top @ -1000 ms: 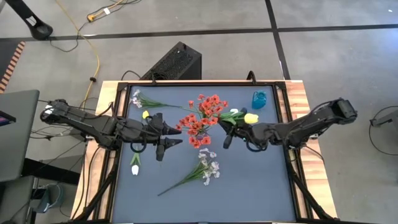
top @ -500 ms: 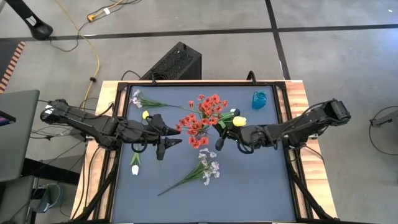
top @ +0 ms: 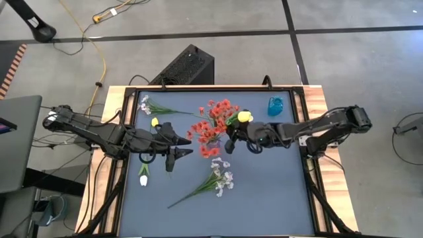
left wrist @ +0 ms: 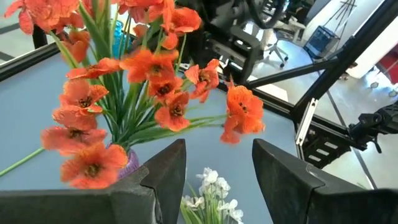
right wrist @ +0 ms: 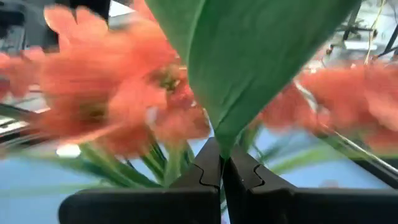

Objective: Sort flowers into vase by color
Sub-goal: Put the bottom yellow flower into the pink vase

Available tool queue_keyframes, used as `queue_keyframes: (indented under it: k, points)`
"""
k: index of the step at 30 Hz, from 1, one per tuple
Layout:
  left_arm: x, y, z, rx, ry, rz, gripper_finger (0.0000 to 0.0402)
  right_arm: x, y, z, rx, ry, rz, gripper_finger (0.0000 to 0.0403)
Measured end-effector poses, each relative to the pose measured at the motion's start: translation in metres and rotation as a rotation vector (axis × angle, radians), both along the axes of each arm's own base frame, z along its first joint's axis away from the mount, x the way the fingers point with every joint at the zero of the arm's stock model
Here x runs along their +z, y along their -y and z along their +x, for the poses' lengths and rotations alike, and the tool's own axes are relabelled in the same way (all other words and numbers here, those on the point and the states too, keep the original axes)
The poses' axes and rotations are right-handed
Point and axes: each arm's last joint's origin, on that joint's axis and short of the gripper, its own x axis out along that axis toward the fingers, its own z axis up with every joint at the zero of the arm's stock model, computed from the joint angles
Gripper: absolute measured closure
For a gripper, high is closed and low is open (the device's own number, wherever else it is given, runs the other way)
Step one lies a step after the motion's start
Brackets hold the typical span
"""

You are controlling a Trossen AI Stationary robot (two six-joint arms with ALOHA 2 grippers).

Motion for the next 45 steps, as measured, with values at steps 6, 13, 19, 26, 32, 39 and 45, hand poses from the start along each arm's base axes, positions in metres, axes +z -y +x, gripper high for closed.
queue_keyframes:
  k: [6, 13, 19, 26, 32, 39, 45]
  points:
    - [-0.002, 0.000, -0.001, 0.000, -0.022, 0.006, 0.0228, -0.004, 0.007, 0.000, 0.025, -0.045, 0.017, 0.0377]
    - [-0.004, 0.000, 0.001, 0.002, -0.032, 0.004, 0.0228, -0.012, 0.016, 0.003, 0.038, -0.088, 0.048, 0.0377]
    - [-0.006, 0.003, 0.002, 0.000, -0.041, 0.005, 0.0228, -0.029, 0.020, 0.014, 0.067, -0.126, 0.072, 0.0377]
    - [-0.007, 0.006, 0.003, -0.006, -0.043, -0.002, 0.0228, -0.033, 0.019, 0.018, 0.072, -0.127, 0.073, 0.0376]
    - [-0.007, 0.006, 0.003, -0.006, -0.045, -0.002, 0.0228, -0.030, 0.019, 0.016, 0.070, -0.111, 0.075, 0.0315]
    - [-0.009, 0.008, 0.002, -0.063, -0.072, -0.037, 0.0228, -0.034, 0.018, 0.013, 0.104, -0.156, 0.158, 0.0252]
    - [-0.010, 0.009, 0.001, -0.122, -0.089, -0.076, 0.0228, -0.029, 0.017, 0.004, 0.165, -0.191, 0.223, 0.0191]
